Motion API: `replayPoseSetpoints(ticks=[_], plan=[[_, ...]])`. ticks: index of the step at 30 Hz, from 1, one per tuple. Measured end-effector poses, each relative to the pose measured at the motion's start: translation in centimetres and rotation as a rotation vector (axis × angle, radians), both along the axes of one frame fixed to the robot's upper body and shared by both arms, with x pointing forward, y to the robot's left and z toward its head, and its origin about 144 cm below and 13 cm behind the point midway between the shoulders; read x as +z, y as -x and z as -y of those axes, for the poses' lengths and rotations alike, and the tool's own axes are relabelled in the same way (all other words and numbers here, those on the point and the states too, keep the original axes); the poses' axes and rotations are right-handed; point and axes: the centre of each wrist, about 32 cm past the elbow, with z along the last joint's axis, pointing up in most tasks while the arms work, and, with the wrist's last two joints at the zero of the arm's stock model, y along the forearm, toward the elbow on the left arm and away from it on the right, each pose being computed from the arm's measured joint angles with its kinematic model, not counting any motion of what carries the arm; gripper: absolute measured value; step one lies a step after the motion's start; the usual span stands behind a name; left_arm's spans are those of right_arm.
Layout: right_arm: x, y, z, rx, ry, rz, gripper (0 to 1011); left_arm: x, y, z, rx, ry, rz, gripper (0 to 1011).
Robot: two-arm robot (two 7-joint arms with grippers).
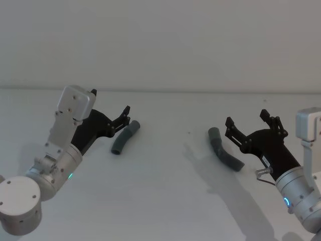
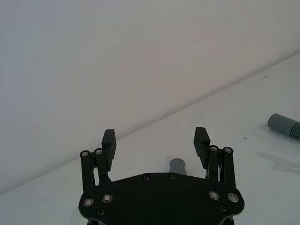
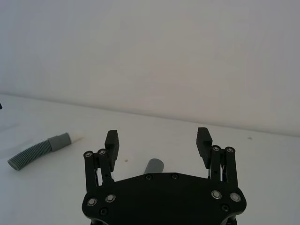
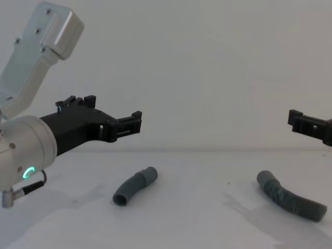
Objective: Use both hands to pick up one end of the pipe from the table, align the ends, and insert them.
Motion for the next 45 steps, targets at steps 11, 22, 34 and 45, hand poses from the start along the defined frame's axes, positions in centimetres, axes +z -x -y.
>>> replayPoseSetpoints(ticks=[11, 22, 34, 45], plan=[[0.00, 0.00, 0.00, 0.000, 0.000, 0.000, 1002, 0.00, 0.00, 0.00, 0.000, 0.000, 0.000, 1001], [0.00, 0.00, 0.00, 0.000, 0.000, 0.000, 1002, 0.00, 0.00, 0.00, 0.000, 0.000, 0.000, 1001], [0.00, 0.00, 0.00, 0.000, 0.000, 0.000, 1002, 0.00, 0.00, 0.00, 0.000, 0.000, 0.000, 1001], [0.35, -0.18, -0.05, 0.000, 0.016, -0.019, 1002, 0.19, -0.27, -0.20, -0.011, 0.007, -0.004, 1001]])
